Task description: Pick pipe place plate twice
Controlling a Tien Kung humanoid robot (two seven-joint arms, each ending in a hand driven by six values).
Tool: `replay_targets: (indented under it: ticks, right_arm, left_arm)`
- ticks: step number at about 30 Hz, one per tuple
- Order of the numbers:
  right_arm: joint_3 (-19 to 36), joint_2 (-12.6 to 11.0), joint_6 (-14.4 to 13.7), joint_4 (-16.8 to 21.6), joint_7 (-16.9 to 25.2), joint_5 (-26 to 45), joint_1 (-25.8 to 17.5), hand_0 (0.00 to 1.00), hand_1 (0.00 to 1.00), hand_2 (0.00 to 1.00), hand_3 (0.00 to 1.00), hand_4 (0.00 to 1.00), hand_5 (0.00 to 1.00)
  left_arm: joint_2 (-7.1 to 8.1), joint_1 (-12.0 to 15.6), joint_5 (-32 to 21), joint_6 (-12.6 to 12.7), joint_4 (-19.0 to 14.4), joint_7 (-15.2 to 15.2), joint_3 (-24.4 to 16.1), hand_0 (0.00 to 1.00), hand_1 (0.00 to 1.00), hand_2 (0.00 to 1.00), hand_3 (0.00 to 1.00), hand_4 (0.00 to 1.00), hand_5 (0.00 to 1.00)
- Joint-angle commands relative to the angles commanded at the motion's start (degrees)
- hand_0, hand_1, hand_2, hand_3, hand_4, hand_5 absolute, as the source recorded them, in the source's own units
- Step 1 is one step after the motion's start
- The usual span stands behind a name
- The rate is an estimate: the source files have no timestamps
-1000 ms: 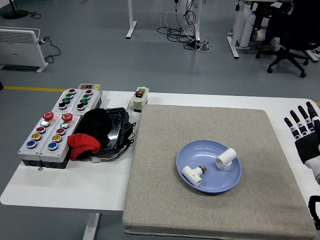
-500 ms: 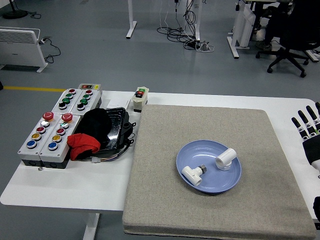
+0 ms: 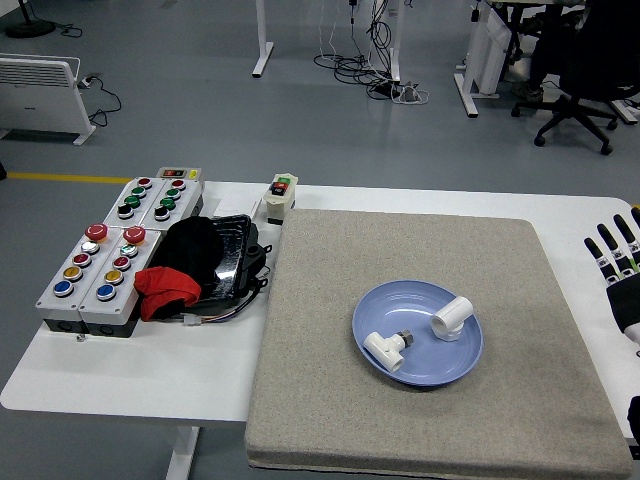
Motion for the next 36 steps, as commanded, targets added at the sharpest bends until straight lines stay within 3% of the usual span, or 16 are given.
replay_targets:
  ticks: [36]
  right_arm:
    - [0.21,0.00,-0.32,-0.18,-1.13,-0.24,0.48,0.826,0.777,0.826,0.800,0.550,0.605]
  left_arm:
    - [0.00,-0.39,-1.11,0.09,-0.03,-0.50,0.83,0.621,0.588,0.522,0.590,0.271,0.998]
